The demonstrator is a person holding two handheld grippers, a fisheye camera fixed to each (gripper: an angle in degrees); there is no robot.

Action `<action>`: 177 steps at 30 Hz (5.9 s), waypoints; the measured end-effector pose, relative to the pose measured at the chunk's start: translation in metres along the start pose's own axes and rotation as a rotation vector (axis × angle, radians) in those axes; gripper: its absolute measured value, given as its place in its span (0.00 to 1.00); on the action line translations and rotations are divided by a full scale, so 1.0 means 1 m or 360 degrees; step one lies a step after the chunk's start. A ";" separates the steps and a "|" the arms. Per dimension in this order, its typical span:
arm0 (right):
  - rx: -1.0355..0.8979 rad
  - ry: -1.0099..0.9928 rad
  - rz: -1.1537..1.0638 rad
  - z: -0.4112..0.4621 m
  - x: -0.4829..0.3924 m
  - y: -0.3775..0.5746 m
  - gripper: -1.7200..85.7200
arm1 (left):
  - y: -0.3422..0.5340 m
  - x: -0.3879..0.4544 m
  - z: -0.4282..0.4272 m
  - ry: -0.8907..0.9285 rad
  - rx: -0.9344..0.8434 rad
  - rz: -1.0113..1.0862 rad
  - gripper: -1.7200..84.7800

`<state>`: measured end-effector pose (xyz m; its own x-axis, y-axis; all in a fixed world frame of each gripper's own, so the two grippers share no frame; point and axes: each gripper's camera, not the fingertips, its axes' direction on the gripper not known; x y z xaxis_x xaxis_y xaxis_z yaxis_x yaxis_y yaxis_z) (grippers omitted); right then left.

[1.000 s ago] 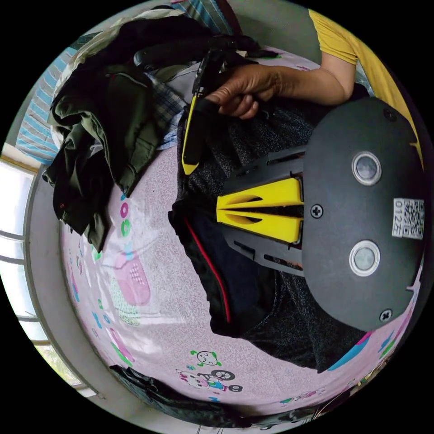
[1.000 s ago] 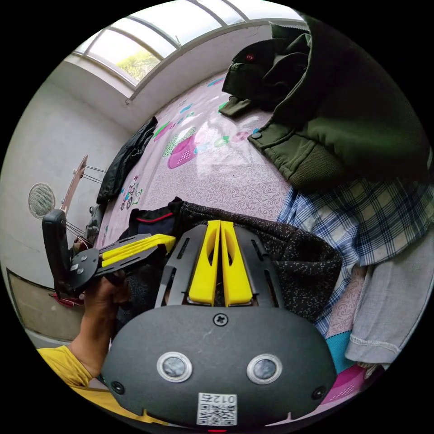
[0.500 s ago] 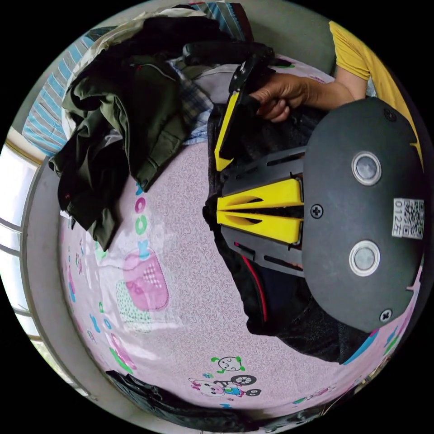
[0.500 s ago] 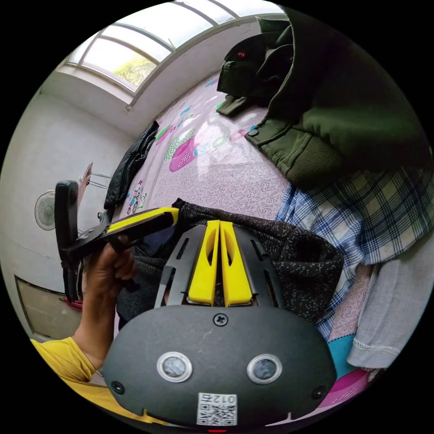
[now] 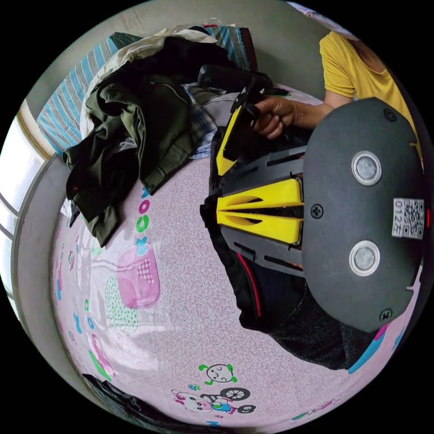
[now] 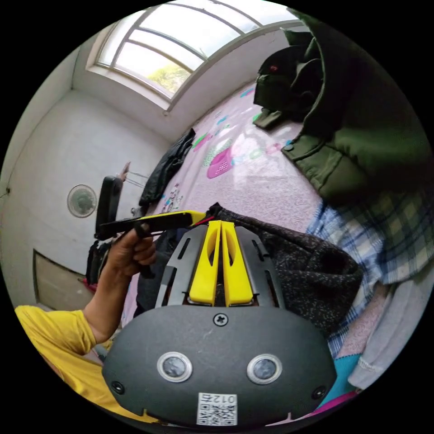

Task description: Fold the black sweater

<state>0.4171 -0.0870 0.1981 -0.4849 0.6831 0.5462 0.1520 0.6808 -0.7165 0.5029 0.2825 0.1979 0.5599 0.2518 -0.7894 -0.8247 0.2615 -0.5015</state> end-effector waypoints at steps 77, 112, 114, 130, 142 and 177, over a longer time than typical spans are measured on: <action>-0.0145 0.0195 0.0094 0.051 0.042 -0.006 0.02 | 0.030 0.056 -0.043 -0.0343 -0.0489 0.0642 0.03; -0.0143 0.0191 0.0097 0.108 0.068 0.032 0.02 | 0.071 0.074 -0.028 -0.0679 -0.0520 0.0953 0.02; -0.0142 0.0221 0.0081 0.114 0.065 0.035 0.02 | 0.074 0.067 -0.031 -0.0655 -0.0479 0.0896 0.02; -0.0293 0.0707 -0.0477 0.205 -0.016 0.079 0.02 | 0.086 -0.026 -0.061 -0.0043 -0.0332 0.0318 0.02; -0.0292 0.0711 -0.0476 0.222 -0.011 0.088 0.02 | 0.108 -0.029 -0.086 -0.0324 -0.0338 0.0408 0.02; -0.0438 0.0383 -0.0463 0.190 0.003 0.049 0.02 | 0.094 -0.074 -0.107 -0.0517 -0.0236 0.0166 0.02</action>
<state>0.2597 -0.1017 0.0826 -0.3328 0.4732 0.8157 0.2777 0.8758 -0.3947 0.3755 0.1885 0.1714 0.4488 0.5590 -0.6972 -0.8680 0.0873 -0.4888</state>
